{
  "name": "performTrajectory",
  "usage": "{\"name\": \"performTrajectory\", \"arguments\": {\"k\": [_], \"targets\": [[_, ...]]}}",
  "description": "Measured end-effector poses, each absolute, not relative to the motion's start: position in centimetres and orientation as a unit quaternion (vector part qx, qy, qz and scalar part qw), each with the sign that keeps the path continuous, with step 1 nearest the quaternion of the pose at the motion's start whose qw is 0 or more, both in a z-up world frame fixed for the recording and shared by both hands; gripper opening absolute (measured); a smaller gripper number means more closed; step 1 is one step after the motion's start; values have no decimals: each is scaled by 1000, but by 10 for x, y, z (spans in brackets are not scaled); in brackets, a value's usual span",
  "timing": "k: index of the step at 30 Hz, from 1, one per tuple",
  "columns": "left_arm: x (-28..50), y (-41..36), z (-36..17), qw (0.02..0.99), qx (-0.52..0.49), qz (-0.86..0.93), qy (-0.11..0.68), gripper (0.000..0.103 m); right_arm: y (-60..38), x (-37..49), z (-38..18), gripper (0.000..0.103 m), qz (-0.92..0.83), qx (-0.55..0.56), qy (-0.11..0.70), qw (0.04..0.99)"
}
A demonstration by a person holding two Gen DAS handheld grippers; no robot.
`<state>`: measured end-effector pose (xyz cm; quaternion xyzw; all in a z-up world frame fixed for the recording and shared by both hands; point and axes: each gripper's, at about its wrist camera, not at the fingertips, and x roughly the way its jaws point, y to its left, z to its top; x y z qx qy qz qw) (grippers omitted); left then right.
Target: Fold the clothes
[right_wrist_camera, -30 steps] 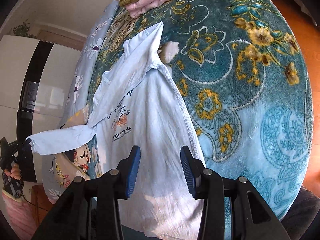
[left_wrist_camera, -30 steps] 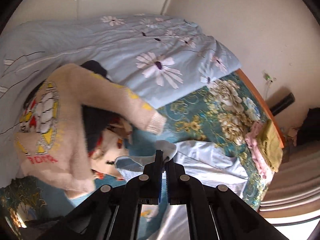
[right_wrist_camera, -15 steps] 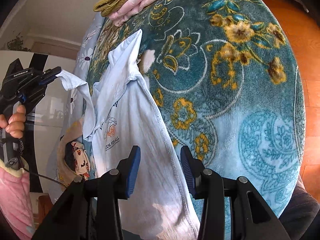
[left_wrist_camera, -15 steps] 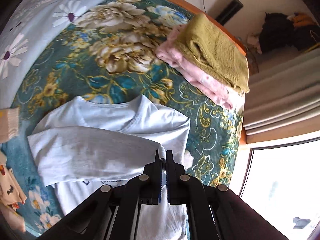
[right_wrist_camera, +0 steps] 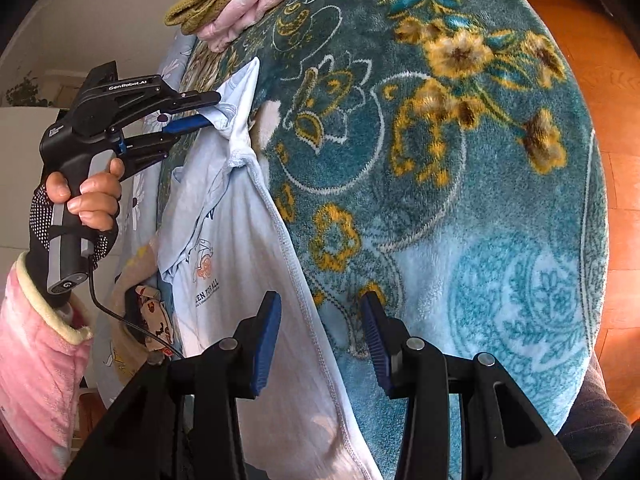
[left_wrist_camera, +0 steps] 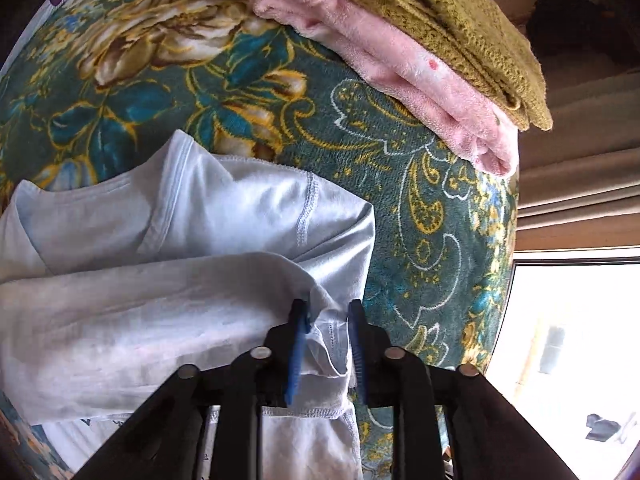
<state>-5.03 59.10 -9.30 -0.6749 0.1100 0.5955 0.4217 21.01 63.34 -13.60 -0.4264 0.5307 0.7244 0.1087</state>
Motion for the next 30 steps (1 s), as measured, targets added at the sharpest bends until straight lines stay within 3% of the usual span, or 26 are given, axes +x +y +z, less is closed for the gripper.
{"name": "performTrajectory", "arguments": {"k": [6, 14, 18, 21, 22, 23, 25, 30], "targets": [[-82, 480, -43, 378, -603, 701, 55, 59, 657, 152, -112, 43, 770, -420, 475, 77], [-107, 308, -106, 154, -632, 759, -13, 59, 678, 65, -97, 43, 803, -429, 411, 47], [-102, 270, -122, 119, -634, 757, -102, 59, 676, 47, -107, 43, 803, -451, 386, 51], [-101, 275, -128, 116, -628, 762, -105, 59, 675, 33, -115, 43, 803, -468, 366, 53], [-102, 280, -130, 118, -630, 762, -96, 59, 674, 29, -117, 39, 802, -473, 360, 54], [-102, 285, -133, 120, -631, 762, -85, 59, 674, 24, -120, 24, 802, -479, 353, 55], [-105, 292, -137, 114, -630, 765, -68, 59, 674, 24, -119, 6, 803, -480, 349, 62], [-116, 292, -145, 94, -624, 772, -70, 59, 674, 37, -103, 5, 813, -462, 350, 57]]}}
